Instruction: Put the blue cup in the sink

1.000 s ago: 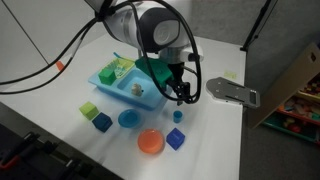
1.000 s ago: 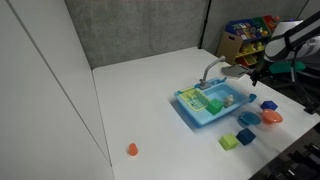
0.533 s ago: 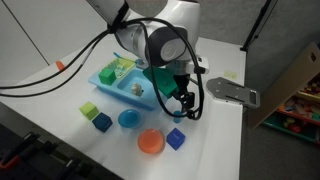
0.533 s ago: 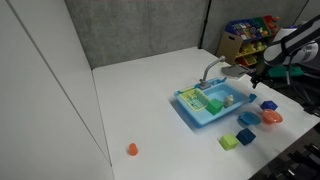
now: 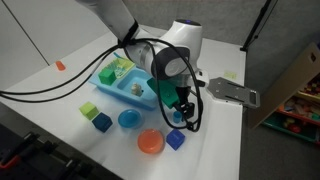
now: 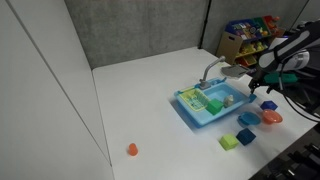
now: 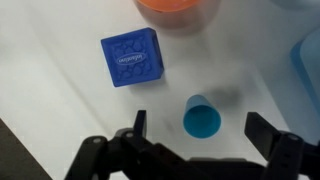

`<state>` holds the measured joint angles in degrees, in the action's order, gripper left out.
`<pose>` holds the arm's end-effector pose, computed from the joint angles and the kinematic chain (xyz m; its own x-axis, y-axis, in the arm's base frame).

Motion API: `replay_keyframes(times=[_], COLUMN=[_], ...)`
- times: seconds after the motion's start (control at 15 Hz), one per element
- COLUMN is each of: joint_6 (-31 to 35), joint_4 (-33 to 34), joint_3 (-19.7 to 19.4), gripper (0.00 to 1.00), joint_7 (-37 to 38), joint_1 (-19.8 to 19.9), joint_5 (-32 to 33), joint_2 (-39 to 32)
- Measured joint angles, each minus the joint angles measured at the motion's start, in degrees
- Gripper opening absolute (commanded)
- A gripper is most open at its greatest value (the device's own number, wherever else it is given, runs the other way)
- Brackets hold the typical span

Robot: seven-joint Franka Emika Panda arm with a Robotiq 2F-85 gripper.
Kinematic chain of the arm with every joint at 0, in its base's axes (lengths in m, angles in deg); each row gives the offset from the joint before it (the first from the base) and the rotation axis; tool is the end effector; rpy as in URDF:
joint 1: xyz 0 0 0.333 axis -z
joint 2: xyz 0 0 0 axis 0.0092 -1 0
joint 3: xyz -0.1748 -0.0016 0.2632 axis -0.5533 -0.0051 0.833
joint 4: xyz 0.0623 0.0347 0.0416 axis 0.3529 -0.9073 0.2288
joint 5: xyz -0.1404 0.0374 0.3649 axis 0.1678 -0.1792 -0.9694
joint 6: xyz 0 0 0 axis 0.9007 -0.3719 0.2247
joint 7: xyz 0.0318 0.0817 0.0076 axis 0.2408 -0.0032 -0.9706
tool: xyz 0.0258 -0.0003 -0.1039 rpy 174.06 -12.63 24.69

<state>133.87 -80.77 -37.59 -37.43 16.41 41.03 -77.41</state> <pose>0.5433 -0.2995 0.1061 0.8060 -0.5886 -0.0622 -0.5781 -0.8055 0.1305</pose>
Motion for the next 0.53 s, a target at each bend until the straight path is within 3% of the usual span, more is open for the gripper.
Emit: replay_keyframes(times=[0.53], joint_6=[1.9], joint_4=[0.4], joint_3=[0.0], gripper=[1.00], joint_7=[0.0], joint_1=[-0.1], joint_5=[0.0], joint_2=[-1.0])
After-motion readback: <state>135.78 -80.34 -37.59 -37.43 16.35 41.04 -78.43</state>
